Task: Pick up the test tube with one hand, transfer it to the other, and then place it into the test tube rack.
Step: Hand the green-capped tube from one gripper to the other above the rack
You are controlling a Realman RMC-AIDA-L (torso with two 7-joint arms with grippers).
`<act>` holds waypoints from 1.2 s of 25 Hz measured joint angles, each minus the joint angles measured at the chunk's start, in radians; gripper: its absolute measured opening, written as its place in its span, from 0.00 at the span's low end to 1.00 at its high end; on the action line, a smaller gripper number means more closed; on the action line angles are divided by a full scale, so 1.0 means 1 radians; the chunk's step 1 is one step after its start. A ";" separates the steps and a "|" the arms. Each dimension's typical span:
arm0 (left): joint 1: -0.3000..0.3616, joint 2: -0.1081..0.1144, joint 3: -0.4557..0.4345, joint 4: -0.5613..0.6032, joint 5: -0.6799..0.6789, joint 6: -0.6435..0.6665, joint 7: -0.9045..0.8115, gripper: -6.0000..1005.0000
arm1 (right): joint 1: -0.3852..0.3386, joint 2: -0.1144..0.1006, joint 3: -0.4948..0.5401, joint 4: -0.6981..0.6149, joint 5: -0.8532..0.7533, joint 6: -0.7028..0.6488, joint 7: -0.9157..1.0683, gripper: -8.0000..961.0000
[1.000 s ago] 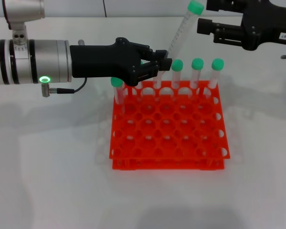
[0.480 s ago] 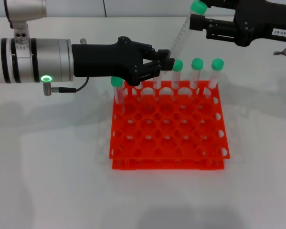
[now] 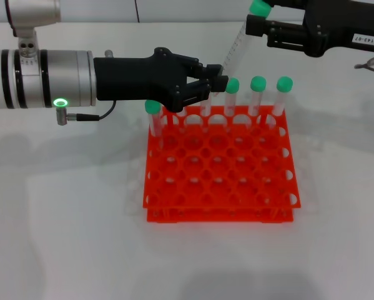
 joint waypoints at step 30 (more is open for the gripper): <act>0.002 0.000 0.000 0.003 -0.002 -0.003 -0.001 0.17 | 0.008 -0.007 -0.003 -0.011 -0.012 0.002 0.039 0.51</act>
